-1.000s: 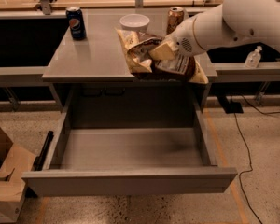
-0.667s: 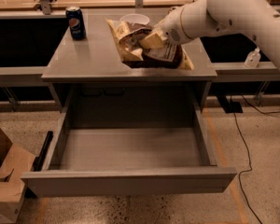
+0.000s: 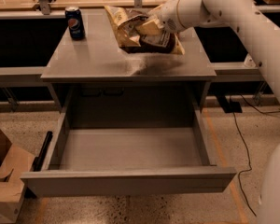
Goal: Pick brown chip bag from top drawer and place on counter
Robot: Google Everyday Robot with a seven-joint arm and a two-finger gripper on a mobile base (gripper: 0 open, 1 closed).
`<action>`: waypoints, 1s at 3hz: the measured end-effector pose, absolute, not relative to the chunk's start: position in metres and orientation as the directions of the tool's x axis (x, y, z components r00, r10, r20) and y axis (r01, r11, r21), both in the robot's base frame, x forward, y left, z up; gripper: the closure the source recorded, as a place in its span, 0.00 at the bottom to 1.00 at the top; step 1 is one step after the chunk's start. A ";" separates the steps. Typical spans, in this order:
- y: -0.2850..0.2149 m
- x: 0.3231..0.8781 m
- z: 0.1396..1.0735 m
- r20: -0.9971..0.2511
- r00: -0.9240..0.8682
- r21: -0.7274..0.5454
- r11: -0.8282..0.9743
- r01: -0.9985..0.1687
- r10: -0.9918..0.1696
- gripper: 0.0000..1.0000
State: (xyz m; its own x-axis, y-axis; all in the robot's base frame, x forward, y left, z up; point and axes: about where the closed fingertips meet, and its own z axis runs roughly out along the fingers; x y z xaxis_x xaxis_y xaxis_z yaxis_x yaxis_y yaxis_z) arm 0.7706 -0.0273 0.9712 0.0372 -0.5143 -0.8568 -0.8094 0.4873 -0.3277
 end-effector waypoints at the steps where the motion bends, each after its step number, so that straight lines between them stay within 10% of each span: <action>1: -0.024 0.770 0.968 -0.856 0.035 -0.324 0.483 -0.814 -0.515 0.28; 3: -0.019 0.771 0.965 -0.857 0.035 -0.320 0.477 -0.819 -0.515 0.00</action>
Offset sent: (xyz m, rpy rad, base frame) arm -0.0002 0.0032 -0.0032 -0.0010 0.0052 0.0048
